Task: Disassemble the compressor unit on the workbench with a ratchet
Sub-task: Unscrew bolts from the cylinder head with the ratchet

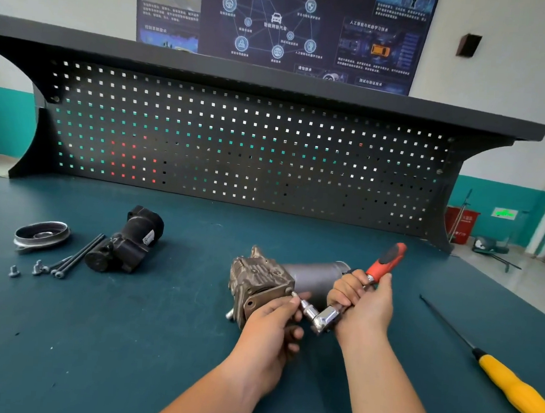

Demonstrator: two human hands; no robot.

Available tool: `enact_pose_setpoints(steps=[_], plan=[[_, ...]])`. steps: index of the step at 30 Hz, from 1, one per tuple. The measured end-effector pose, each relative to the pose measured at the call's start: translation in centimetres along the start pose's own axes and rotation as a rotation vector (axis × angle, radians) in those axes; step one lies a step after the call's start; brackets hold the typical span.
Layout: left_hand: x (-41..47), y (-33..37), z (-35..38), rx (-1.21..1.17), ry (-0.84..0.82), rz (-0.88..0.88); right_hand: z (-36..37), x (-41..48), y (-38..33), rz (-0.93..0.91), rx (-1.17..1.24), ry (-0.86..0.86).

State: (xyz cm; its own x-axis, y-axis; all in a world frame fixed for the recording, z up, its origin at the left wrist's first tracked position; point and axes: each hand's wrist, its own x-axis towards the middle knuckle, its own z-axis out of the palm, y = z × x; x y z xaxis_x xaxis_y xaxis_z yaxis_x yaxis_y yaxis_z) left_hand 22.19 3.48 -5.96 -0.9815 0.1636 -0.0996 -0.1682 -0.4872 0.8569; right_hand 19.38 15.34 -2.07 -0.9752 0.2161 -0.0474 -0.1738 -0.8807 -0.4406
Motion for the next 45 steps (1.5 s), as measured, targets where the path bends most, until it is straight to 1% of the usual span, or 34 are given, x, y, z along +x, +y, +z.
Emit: enact_pose_setpoints(steps=[6,10,14,20,23,28,32,35,37,41,45], plan=[[0.0,-0.1,0.0,0.045,0.023,0.029,0.0,-0.1,0.4,-0.035,0.050,0.047],[-0.2,-0.2,-0.1,0.059,0.021,0.031,-0.2,-0.1,0.7,-0.018,0.104,0.070],[-0.1,-0.1,-0.1,0.068,0.022,0.028,-0.2,-0.2,0.9,-0.061,0.059,0.103],[0.0,0.1,-0.1,0.089,-0.007,-0.027,-0.4,-0.3,1.1,-0.083,0.076,0.154],[0.0,0.2,0.0,0.087,0.001,-0.045,0.0,-0.5,1.2,-0.106,0.020,0.172],[0.2,0.2,0.1,0.076,0.013,-0.071,0.8,-1.2,1.4,-0.218,-0.150,0.165],[0.3,0.0,0.0,0.058,0.031,-0.079,1.2,-1.6,1.8,-0.233,-0.125,0.191],[0.4,0.1,0.2,0.024,0.090,-0.101,1.5,-1.9,2.0,-0.246,-0.122,0.201],[0.3,0.1,0.1,0.022,0.107,-0.103,2.1,-2.2,2.4,-0.307,-0.219,0.159],[0.2,0.0,0.0,0.047,0.019,-0.141,3.8,-2.9,3.2,-0.441,-0.495,-0.020],[0.4,0.1,-0.4,-0.071,-0.054,-0.054,4.9,-3.2,3.8,-0.480,-0.672,-0.179]])
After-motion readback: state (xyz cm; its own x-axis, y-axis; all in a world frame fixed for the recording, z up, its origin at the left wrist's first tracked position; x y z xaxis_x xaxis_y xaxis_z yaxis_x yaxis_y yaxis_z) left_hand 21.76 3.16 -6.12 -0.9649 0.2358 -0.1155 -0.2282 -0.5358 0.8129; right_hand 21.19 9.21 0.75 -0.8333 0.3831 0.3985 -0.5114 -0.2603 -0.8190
